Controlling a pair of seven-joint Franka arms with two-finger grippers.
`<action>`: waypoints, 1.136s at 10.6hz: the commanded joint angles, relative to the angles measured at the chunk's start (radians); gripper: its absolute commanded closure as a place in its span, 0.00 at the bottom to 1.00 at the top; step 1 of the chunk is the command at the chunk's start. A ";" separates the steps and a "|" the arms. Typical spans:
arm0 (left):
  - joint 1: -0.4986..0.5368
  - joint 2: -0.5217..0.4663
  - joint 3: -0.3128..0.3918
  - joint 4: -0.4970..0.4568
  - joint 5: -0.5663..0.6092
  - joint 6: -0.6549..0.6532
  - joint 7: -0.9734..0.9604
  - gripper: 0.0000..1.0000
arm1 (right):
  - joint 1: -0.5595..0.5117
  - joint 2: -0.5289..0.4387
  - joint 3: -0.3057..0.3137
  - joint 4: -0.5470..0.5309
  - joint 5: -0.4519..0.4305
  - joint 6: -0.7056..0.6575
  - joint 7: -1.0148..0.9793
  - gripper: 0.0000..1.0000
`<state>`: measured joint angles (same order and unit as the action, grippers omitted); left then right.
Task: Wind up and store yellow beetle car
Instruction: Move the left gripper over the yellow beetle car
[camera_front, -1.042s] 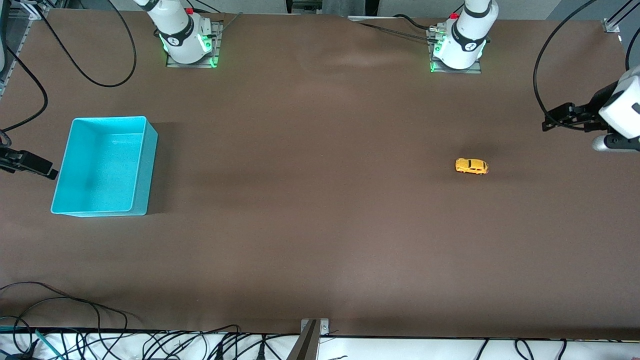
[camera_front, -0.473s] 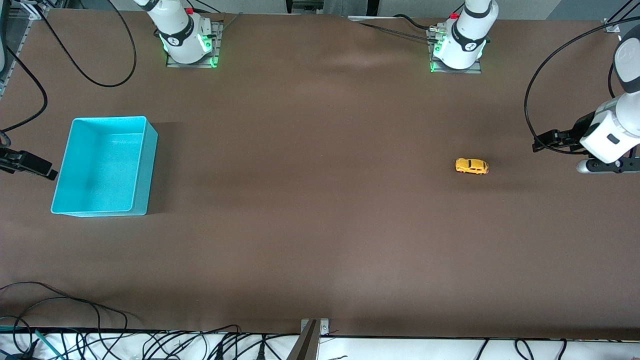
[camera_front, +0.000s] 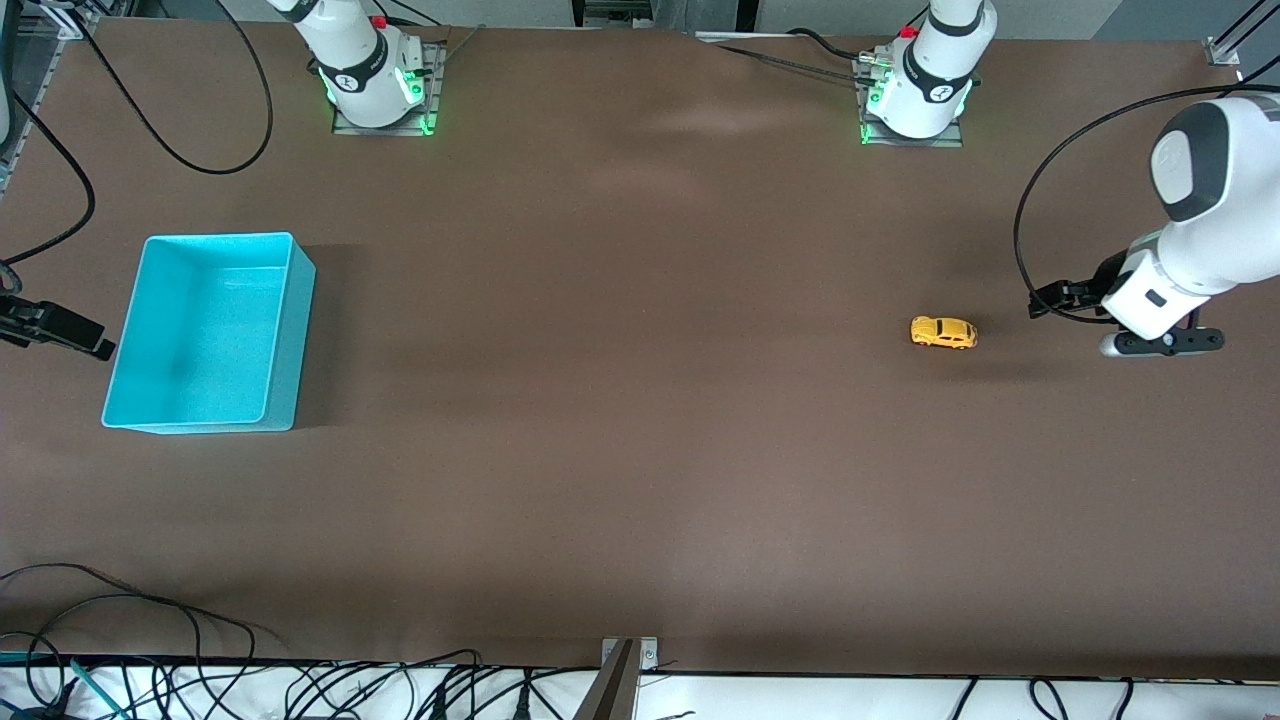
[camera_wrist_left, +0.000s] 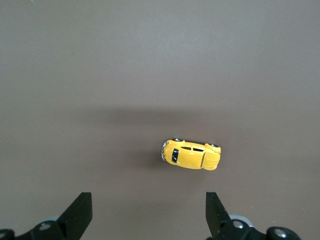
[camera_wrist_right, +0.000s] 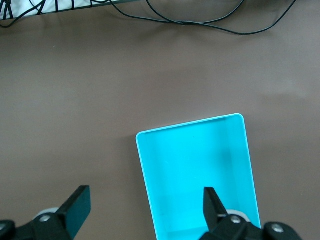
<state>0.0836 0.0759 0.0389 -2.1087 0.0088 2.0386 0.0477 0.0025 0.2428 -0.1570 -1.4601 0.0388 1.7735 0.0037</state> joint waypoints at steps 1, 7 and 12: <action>0.013 -0.040 -0.002 -0.137 0.020 0.119 0.006 0.00 | -0.004 0.000 0.002 0.007 0.019 0.000 0.010 0.00; 0.053 -0.048 -0.002 -0.335 0.020 0.368 0.147 0.00 | -0.004 0.000 0.004 0.007 0.019 0.001 0.002 0.00; 0.057 0.005 -0.002 -0.355 0.017 0.370 0.637 0.00 | -0.004 0.000 0.002 0.007 0.018 0.001 0.007 0.00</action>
<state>0.1306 0.0769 0.0391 -2.4445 0.0131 2.3934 0.5404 0.0026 0.2428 -0.1568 -1.4601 0.0390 1.7739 0.0037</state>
